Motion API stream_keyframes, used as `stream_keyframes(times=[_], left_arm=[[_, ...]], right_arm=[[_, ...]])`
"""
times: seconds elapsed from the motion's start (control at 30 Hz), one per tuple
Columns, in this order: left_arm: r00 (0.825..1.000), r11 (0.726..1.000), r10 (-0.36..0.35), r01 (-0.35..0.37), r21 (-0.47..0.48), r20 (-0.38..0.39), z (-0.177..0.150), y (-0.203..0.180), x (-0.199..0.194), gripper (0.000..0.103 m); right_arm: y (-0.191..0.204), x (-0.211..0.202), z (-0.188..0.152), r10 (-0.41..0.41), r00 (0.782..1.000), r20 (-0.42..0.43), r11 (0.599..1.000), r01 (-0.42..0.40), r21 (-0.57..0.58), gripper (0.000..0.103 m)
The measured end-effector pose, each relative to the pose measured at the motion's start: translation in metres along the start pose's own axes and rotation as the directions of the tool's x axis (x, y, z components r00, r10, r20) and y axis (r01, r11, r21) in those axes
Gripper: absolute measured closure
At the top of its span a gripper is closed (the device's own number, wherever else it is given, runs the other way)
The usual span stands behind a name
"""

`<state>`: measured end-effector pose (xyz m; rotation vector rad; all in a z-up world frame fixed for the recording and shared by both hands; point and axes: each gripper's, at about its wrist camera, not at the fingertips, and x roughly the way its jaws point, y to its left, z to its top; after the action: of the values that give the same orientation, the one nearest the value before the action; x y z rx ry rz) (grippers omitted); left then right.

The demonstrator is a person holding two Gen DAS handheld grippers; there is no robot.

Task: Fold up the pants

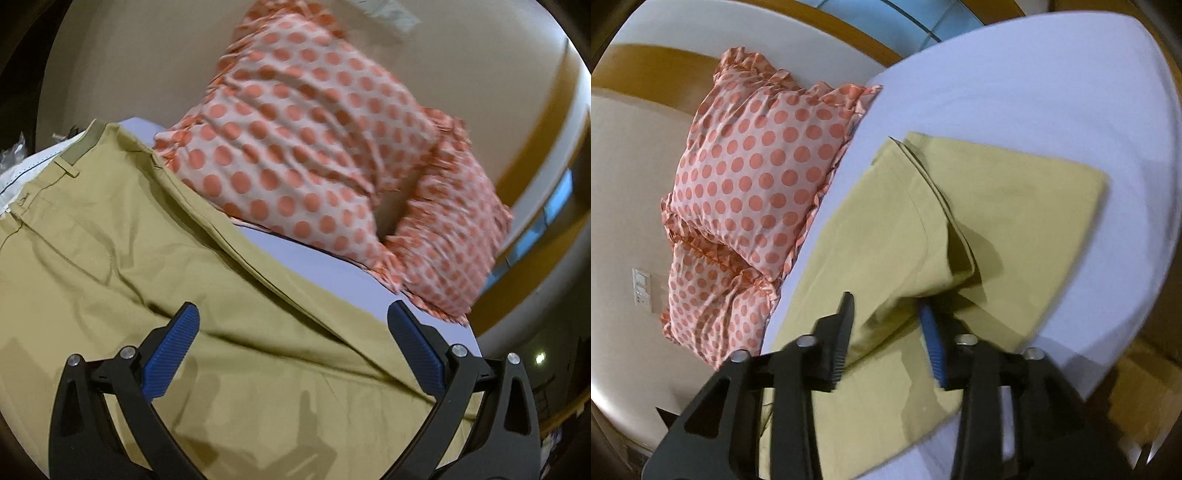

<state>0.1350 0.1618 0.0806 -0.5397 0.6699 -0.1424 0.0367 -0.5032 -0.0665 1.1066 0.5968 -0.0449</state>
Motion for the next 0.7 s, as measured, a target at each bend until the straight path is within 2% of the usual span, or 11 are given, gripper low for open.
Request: stream_keyframes(times=[0.17, 0.3, 0.37, 0.43, 0.5, 0.57, 0.67, 0.7], left_arm=[[0.993, 0.994, 0.097, -0.100, -0.051, -0.066, 0.032, 0.012, 0.043, 0.002], [0.976, 0.978, 0.174, -0.187, -0.092, -0.133, 0.061, 0.027, 0.088, 0.005], [0.963, 0.966, 0.218, -0.236, -0.109, -0.157, 0.075, 0.036, 0.110, 0.011], [0.950, 0.951, 0.250, -0.277, -0.138, -0.185, 0.088, 0.052, 0.132, 0.029], [0.945, 0.936, 0.244, -0.289, -0.203, -0.217, 0.091, 0.074, 0.140, 0.094], [0.961, 0.940, 0.201, -0.244, -0.239, -0.190, 0.086, 0.081, 0.124, 0.095], [0.979, 0.973, 0.183, -0.193, -0.128, -0.092, 0.070, 0.063, 0.061, 0.096], [0.984, 0.980, 0.172, -0.177, -0.093, -0.053, 0.057, 0.057, 0.027, 0.095]], right_arm=[[0.009, -0.012, 0.008, 0.083, 0.994, 0.076, 0.996, -0.080, -0.037, 0.101], [0.019, -0.019, 0.016, 0.110, 0.990, 0.088, 0.993, -0.106, -0.049, 0.101], [0.021, -0.021, 0.018, 0.112, 0.989, 0.095, 0.993, -0.107, -0.056, 0.101], [0.021, -0.021, 0.020, 0.114, 0.989, 0.095, 0.993, -0.109, -0.053, 0.101], [0.021, -0.020, 0.022, 0.120, 0.988, 0.094, 0.992, -0.116, -0.043, 0.101], [0.023, -0.020, 0.025, 0.126, 0.987, 0.098, 0.991, -0.122, -0.048, 0.101], [0.027, -0.033, 0.027, 0.137, 0.982, 0.131, 0.989, -0.128, -0.069, 0.101], [0.027, -0.043, 0.028, 0.143, 0.978, 0.151, 0.988, -0.132, -0.078, 0.101]])
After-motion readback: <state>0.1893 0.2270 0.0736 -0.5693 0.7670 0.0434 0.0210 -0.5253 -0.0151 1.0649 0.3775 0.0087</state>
